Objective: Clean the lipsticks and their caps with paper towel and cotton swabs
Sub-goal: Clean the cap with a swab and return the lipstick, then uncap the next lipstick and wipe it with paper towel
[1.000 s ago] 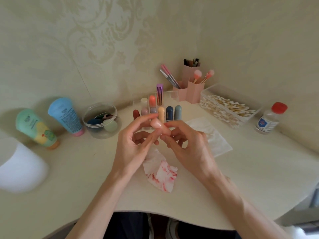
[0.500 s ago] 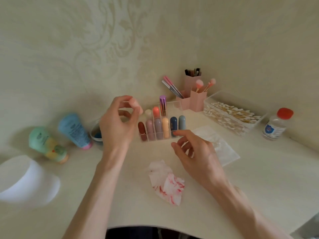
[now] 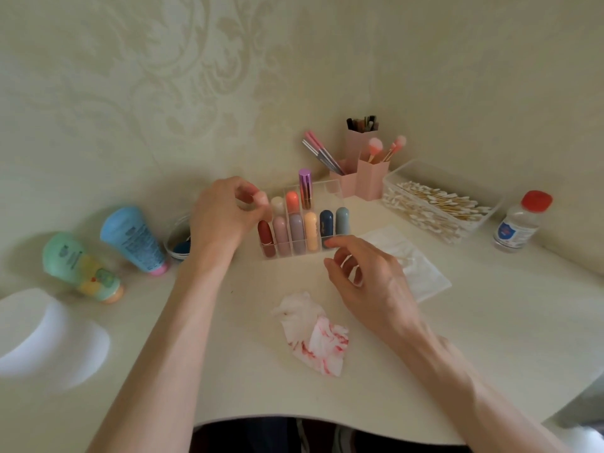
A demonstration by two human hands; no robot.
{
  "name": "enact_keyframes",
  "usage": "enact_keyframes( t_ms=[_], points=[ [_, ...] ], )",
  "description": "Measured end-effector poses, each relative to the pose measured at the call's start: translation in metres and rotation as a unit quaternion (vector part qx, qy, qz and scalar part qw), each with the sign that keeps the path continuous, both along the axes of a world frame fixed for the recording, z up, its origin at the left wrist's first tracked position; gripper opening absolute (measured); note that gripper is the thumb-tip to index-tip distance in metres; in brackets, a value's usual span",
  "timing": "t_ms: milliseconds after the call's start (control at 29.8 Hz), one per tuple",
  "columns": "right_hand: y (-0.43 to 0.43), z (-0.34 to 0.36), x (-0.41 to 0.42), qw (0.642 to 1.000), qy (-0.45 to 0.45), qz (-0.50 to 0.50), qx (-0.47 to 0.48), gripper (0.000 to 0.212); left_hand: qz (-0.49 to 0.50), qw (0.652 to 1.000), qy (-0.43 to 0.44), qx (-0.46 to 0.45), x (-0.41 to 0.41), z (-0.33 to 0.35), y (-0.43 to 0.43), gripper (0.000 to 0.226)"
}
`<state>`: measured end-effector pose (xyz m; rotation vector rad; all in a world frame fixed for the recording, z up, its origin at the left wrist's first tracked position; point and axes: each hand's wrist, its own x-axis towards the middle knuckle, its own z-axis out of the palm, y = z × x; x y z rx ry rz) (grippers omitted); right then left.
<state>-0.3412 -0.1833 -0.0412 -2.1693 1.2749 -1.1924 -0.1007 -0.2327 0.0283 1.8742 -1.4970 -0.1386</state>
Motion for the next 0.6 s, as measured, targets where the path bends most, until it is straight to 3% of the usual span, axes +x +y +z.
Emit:
enact_keyframes(
  t_ms=[302,469,603],
  points=[
    [-0.001,-0.002,0.0,1.0,0.0,-0.002,-0.006,0.025,-0.021,0.997,-0.007,0.076,0.008,0.001,-0.011,0.013],
    [-0.001,-0.002,0.0,1.0,0.004,-0.011,-0.003,0.025,-0.061,0.996,-0.023,0.068,0.009,0.014,-0.014,0.031],
    [-0.001,-0.001,0.0,1.0,-0.001,-0.008,-0.002,0.025,-0.105,0.987,-0.061,0.101,0.0,0.023,-0.018,0.032]
  ],
)
